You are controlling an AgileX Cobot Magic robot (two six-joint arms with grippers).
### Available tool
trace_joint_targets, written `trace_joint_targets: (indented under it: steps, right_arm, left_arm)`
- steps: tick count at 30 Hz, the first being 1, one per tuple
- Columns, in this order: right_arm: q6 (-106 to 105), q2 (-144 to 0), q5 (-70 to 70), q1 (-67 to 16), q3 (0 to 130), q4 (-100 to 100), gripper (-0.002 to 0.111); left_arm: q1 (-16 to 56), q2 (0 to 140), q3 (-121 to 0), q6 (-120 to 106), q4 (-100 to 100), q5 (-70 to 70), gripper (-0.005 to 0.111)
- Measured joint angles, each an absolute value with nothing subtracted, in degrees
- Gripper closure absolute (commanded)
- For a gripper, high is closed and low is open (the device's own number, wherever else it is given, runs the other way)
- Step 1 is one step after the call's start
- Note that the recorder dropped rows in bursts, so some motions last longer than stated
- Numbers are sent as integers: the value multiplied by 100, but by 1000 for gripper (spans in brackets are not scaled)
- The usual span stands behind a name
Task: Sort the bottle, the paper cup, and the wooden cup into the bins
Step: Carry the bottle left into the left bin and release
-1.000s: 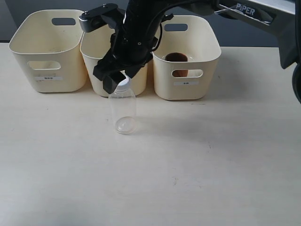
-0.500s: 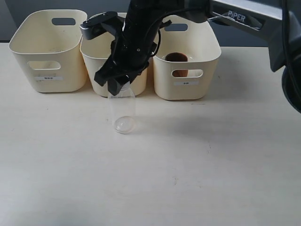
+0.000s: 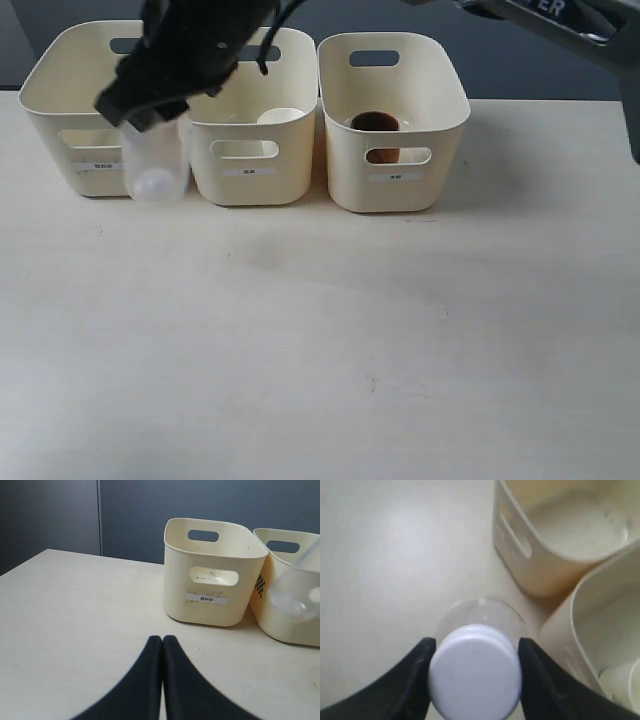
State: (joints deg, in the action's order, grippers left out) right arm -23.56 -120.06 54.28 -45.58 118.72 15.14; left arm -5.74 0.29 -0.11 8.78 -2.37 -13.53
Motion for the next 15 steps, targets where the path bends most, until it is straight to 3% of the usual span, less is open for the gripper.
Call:
trace_joint_targets:
  steps: [10, 15]
  right_arm:
    - [-1999, -12093, 2838, -4853, 12242, 947, 109]
    - [-1339, -12798, 2412, -4592, 12506, 356, 109]
  left_arm:
    - [-574, 29, -11, 878, -237, -1353, 107]
    - [-574, 29, -11, 878, -237, -1353, 107]
